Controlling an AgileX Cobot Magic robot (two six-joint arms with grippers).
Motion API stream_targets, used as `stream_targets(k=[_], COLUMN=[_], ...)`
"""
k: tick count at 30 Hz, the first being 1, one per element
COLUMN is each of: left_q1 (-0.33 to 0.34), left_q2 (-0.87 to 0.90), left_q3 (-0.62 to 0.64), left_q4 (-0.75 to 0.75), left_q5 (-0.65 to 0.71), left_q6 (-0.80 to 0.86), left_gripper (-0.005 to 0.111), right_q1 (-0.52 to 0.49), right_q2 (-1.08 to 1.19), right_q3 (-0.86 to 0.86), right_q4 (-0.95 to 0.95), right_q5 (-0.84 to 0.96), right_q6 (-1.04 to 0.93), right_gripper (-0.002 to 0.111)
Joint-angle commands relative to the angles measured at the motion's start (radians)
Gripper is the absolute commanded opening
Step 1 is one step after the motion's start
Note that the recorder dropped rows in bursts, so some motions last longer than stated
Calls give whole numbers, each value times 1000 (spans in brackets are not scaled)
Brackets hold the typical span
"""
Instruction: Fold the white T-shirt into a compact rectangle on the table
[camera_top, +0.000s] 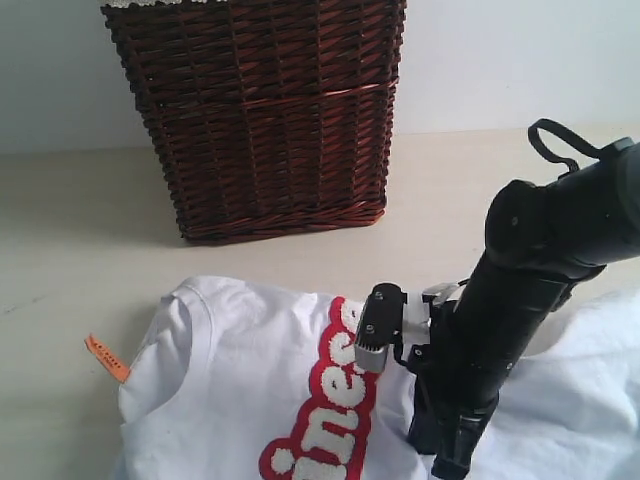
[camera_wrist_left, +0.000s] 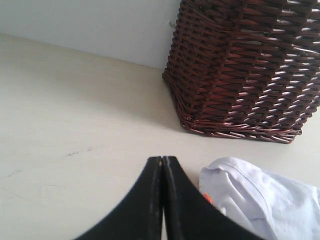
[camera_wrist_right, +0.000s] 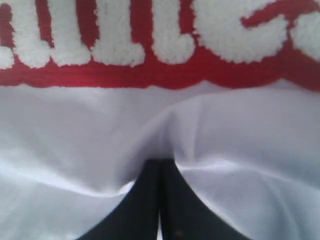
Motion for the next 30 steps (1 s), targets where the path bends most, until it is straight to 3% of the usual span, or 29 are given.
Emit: stream_targets(k=[1,7,16,23,30], left_q1=[-4,-4,-4,-4,-4], left_q2=[-7,-7,-7,-7,-7], left_q3=[2,2,2,2,2], left_q4=[-3,-3,-3,-3,-3], left_q5=[3,3,3,3,3], left_q6=[-3,-3,-3,-3,-3], left_gripper=[0,0,0,0,0], right_q1=[46,154,167,171,183], right_q2=[81,197,375,386,374], right_q3=[-45,-354,-659,-750,-900], right_q4=[-12,94,-134,-152,-95], right_q5=[91,166,178,194,190], right_q6=[42,148,528,527,408], right_gripper=[0,0,0,0,0])
